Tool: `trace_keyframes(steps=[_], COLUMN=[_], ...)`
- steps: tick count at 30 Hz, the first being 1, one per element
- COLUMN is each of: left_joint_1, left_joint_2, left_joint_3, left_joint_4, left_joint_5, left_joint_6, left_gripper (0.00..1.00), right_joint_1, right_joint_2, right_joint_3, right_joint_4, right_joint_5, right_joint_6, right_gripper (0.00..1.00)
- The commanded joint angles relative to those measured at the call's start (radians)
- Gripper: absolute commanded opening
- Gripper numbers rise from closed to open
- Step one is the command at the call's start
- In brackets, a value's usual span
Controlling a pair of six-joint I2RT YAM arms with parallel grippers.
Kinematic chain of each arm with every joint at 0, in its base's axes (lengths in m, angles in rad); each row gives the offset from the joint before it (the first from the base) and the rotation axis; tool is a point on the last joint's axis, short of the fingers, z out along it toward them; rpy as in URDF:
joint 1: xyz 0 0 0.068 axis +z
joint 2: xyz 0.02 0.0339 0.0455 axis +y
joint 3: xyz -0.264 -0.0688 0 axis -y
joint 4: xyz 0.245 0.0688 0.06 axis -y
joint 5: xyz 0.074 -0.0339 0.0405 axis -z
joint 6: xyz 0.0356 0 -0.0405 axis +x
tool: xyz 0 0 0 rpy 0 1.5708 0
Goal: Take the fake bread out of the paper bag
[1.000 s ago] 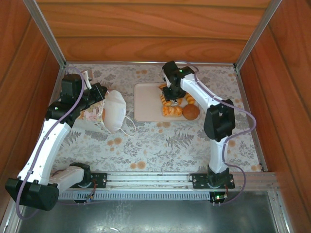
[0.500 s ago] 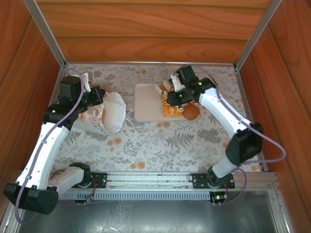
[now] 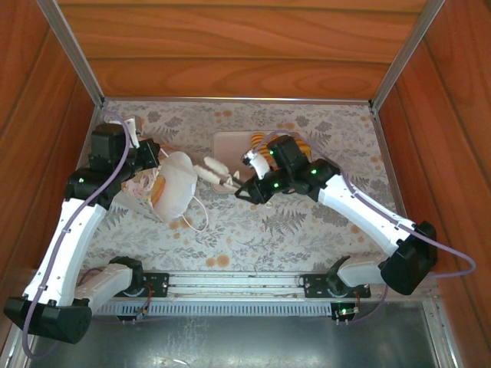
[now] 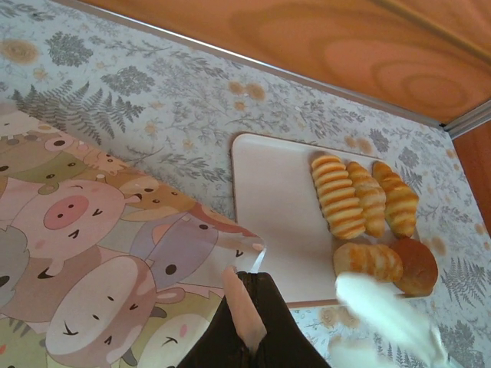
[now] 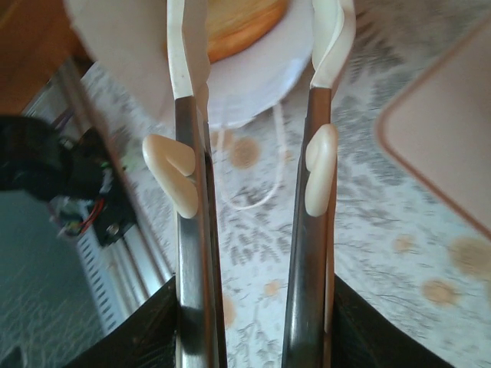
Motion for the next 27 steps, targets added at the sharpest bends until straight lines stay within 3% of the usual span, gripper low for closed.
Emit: trace_keyframes(steps=[1, 11, 15, 19, 22, 27], left_joint_1=[-0.002, -0.003, -0.003, -0.003, -0.002, -0.005], left_joint_2=[-0.001, 0.005, -0.004, -0.008, 0.005, 0.029], left_joint_3=[0.033, 0.032, 0.024, 0.019, 0.023, 0.026], left_joint_4=[-0.005, -0.005, -0.005, -0.003, 0.000, 0.015], left_joint_5=[-0.028, -0.015, -0.035, -0.048, -0.032, -0.001], left_joint_6=[-0.005, -0.010, -0.007, -0.017, -0.023, -0.036], left_gripper=[0.00, 0.00, 0.00, 0.00, 0.00, 0.00], right_joint_1=[0.043, 0.128, 0.144, 0.146, 0.151, 0.184], right_joint_2=[-0.031, 0.120, 0.173, 0.289, 0.395, 0.475], right_joint_3=[-0.013, 0.047, 0.083, 0.159, 0.226, 0.254], right_joint_4=[0.086, 0.107, 0.119, 0.073, 0.048, 0.172], right_joint_5=[-0.075, -0.113, -0.075, 0.047, -0.002, -0.069], right_joint_6=[-0.039, 0.009, 0.059, 0.197, 0.282, 0.389], right_gripper=[0.45, 0.45, 0.46, 0.45, 0.45, 0.46])
